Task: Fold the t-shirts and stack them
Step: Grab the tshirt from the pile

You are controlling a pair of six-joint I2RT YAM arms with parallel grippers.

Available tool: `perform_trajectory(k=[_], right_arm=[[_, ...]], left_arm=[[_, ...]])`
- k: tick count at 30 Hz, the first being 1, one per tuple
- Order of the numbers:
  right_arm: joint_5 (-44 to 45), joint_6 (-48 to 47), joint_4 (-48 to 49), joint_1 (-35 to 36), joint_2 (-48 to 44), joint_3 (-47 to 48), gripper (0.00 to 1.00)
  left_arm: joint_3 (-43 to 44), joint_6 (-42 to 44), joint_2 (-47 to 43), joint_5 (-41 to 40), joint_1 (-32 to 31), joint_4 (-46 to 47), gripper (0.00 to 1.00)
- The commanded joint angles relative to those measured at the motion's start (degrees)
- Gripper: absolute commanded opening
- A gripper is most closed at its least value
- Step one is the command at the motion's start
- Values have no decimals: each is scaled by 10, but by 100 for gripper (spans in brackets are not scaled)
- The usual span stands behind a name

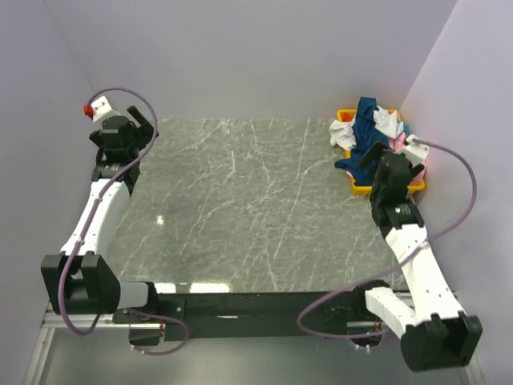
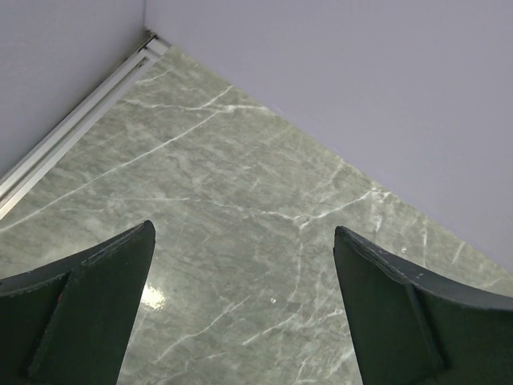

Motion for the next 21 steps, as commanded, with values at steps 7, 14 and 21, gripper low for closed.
perform_trajectory(k=[7, 14, 21], right_arm=[[-139, 73, -52, -93, 211, 219, 91], [-178, 70, -162, -128, 440, 416, 85], [-177, 59, -203, -129, 522, 459, 79]], left_arm=[[35, -13, 3, -45, 0, -37, 99], [5, -25, -18, -8, -1, -44, 99], [-19, -42, -41, 7, -1, -61, 98]])
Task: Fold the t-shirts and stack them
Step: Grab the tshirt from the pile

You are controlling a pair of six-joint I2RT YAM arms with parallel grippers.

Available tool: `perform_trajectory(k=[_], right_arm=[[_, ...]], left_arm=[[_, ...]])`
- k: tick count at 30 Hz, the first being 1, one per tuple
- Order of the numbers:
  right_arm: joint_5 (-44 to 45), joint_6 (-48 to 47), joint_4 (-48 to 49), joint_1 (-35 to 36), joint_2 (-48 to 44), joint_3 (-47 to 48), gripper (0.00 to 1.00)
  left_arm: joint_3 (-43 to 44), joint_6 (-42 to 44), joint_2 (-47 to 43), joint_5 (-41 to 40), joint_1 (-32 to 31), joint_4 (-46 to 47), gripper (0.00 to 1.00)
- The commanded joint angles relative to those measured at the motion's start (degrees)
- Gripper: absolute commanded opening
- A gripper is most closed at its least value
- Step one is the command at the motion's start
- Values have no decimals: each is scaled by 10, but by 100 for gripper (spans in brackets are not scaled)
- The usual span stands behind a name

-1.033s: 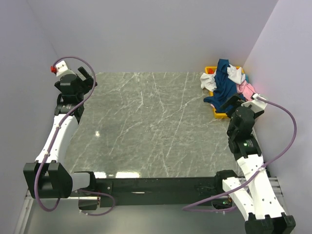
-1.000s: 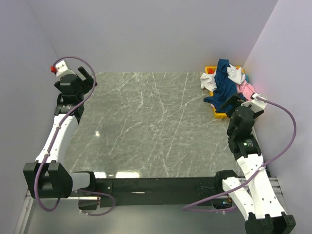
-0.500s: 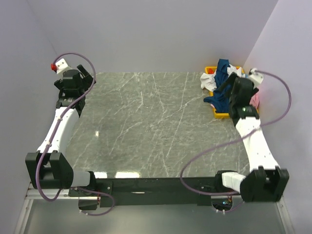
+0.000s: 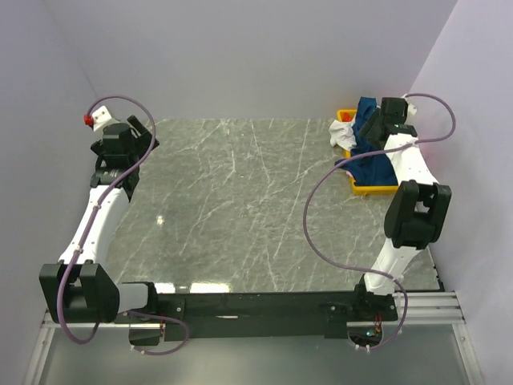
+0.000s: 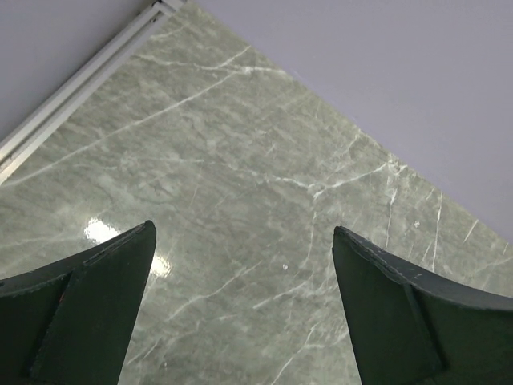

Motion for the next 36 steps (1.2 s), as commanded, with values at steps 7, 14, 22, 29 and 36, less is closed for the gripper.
perform_trajectory(k=[7, 14, 22, 29, 36], right_arm=[[17, -10, -42, -1, 40, 13, 79], [30, -7, -63, -1, 91, 44, 75], [7, -30, -31, -4, 77, 26, 40], [-49, -51, -30, -4, 25, 61, 0], [-101, -80, -31, -4, -93, 101, 0]], left_arm=[[-2, 13, -27, -3, -1, -30, 98], [3, 29, -27, 0, -1, -37, 98], [7, 26, -19, 10, 0, -26, 98], [26, 11, 11, 24, -1, 10, 96], [60, 27, 44, 62, -1, 48, 94]])
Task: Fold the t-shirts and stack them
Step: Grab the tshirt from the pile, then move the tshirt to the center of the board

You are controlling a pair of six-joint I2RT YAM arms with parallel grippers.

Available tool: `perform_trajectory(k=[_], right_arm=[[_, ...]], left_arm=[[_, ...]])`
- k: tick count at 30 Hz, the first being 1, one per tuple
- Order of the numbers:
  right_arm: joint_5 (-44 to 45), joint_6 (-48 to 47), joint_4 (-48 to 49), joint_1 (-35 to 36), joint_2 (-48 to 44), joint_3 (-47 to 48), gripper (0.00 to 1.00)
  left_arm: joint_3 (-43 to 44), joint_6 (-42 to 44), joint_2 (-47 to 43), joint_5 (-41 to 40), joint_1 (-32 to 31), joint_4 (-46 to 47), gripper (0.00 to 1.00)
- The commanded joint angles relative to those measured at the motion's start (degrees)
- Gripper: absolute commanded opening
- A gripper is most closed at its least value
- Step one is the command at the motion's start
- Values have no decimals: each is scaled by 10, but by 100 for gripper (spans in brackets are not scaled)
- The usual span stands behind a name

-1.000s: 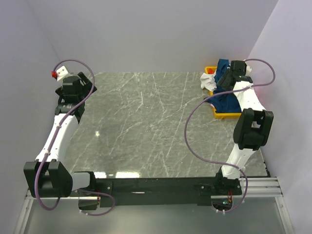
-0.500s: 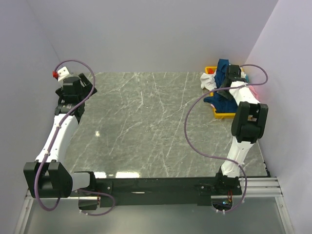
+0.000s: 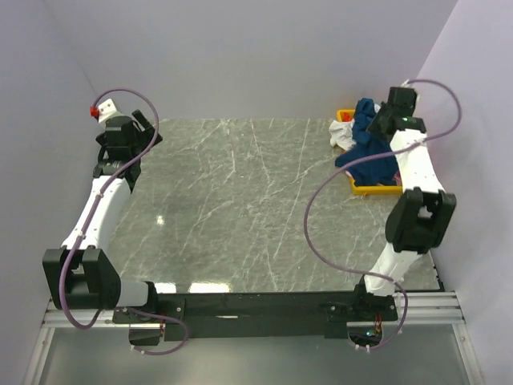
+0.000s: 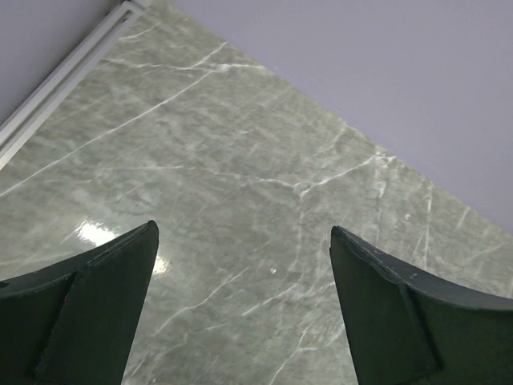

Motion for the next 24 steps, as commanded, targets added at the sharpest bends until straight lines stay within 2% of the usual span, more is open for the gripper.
perform_trajectory(k=[1, 7, 11, 14, 18, 21, 24], right_arm=[[-44, -32, 36, -3, -123, 50, 0], [-185, -59, 105, -2, -206, 61, 0], [-257, -65, 141, 27, -224, 93, 0], [-272, -92, 101, 65, -199, 173, 0], [-287, -100, 62, 152, -147, 321, 0], [-333, -50, 103, 179, -122, 362, 0], [-359, 2, 160, 215, -113, 364, 0]], left_arm=[[28, 20, 1, 34, -1, 55, 94], [30, 45, -2, 11, 0, 50, 95], [27, 48, -5, 10, -1, 42, 94], [21, 45, -10, 12, -1, 42, 93], [15, 44, -19, 11, -1, 42, 91], [15, 52, -26, 6, -2, 36, 91], [12, 60, -35, 1, 0, 34, 91]])
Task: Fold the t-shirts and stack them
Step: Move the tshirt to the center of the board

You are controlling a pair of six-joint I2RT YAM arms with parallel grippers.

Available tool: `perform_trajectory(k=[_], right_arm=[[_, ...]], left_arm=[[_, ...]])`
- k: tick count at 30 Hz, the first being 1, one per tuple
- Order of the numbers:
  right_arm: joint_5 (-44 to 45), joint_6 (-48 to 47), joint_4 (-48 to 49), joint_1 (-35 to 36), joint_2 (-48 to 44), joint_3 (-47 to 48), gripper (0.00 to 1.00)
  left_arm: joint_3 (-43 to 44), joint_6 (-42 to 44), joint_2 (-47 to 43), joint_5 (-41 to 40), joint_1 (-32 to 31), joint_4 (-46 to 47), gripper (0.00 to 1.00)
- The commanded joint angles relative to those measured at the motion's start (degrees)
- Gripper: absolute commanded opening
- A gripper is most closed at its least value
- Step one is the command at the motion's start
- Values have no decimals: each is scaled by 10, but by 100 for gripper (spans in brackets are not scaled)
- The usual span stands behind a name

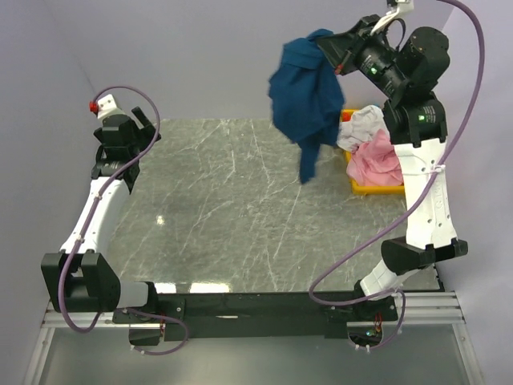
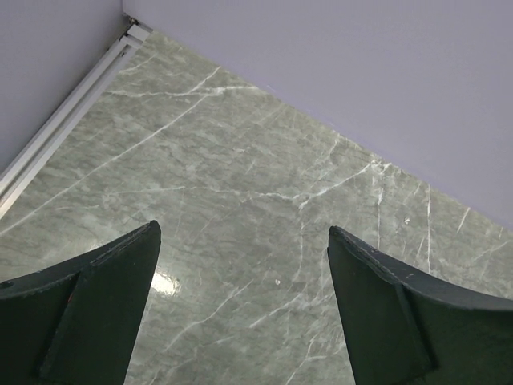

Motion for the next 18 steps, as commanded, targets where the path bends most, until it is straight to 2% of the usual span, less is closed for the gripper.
perform_trajectory(k=[1, 5, 7, 8, 9, 10, 11, 13, 14, 18], right_arm=[[-58, 81, 94, 30, 11, 24, 0], [-99, 150, 159, 38, 13, -40, 0], [-77, 143, 152, 36, -1, -125, 0], [-57, 133, 128, 32, -7, -159, 10], [11, 127, 110, 27, -11, -225, 25], [43, 129, 89, 21, -16, -256, 44], [73, 132, 59, 6, -16, -321, 71], [116, 116, 42, -7, -14, -382, 83], [130, 102, 24, -8, -12, -406, 86], [166, 45, -3, 4, -15, -476, 88]], left_arm=[[5, 20, -33, -11, 0, 8, 91], [-3, 21, -47, -13, 0, 10, 91], [-10, 21, -47, -13, 0, 7, 91], [-13, 20, -48, -13, -1, 4, 91], [-15, 18, -48, -14, 0, -1, 90], [-18, 17, -47, -14, -1, -8, 90], [-24, 15, -45, -14, -1, -11, 89], [-31, 12, -43, -13, -15, -22, 89], [-34, 11, -39, -13, -20, -26, 89], [-51, -6, -20, 7, -52, -39, 88]])
